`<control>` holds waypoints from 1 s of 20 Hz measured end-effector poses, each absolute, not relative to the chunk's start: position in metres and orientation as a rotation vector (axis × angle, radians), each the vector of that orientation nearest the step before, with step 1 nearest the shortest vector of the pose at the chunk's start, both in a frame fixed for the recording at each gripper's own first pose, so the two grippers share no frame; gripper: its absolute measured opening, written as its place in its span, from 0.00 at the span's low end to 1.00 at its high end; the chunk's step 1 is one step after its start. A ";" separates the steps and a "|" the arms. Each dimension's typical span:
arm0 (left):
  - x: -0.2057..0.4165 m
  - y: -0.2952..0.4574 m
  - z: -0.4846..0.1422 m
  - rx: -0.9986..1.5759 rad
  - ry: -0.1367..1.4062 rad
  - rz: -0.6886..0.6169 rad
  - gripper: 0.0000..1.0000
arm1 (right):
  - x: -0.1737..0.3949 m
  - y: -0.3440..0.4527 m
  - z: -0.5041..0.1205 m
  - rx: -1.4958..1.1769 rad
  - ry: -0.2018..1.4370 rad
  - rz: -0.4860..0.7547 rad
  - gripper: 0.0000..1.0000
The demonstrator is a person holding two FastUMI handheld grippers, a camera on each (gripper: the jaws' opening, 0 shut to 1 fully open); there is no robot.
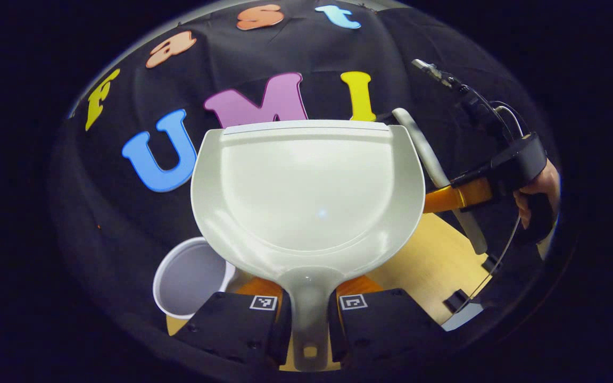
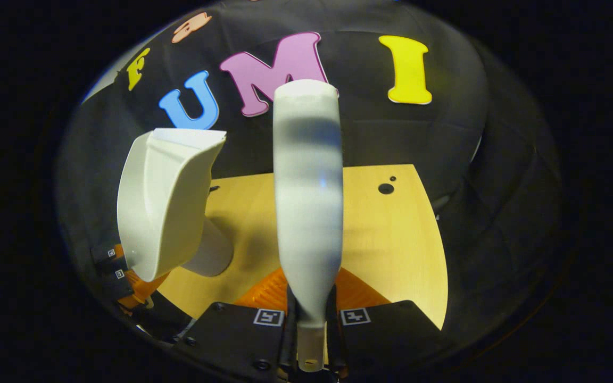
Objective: Pick up the small broom and dustpan from the desktop, sweep the trash into the dustpan with the broom, and then empty the trash into the garbage bin.
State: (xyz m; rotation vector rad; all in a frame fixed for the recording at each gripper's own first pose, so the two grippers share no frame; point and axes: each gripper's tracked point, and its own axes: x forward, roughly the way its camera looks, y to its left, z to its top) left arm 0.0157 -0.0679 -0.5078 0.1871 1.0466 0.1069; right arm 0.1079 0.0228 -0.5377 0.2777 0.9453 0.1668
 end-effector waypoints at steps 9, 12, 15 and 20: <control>0.018 -0.087 -0.508 -0.148 1.501 0.182 0.27 | 0.024 0.075 -0.702 0.272 1.364 0.137 0.25; 0.035 -0.077 -0.493 -0.120 1.593 0.229 0.27 | 0.004 0.075 -0.728 0.236 1.457 0.125 0.25; 0.041 -0.083 -0.493 -0.127 1.643 0.268 0.27 | -0.010 0.079 -0.743 0.246 1.538 0.114 0.25; 0.040 -0.081 -0.499 -0.140 1.728 0.284 0.27 | -0.015 0.085 -0.758 0.226 1.610 0.093 0.25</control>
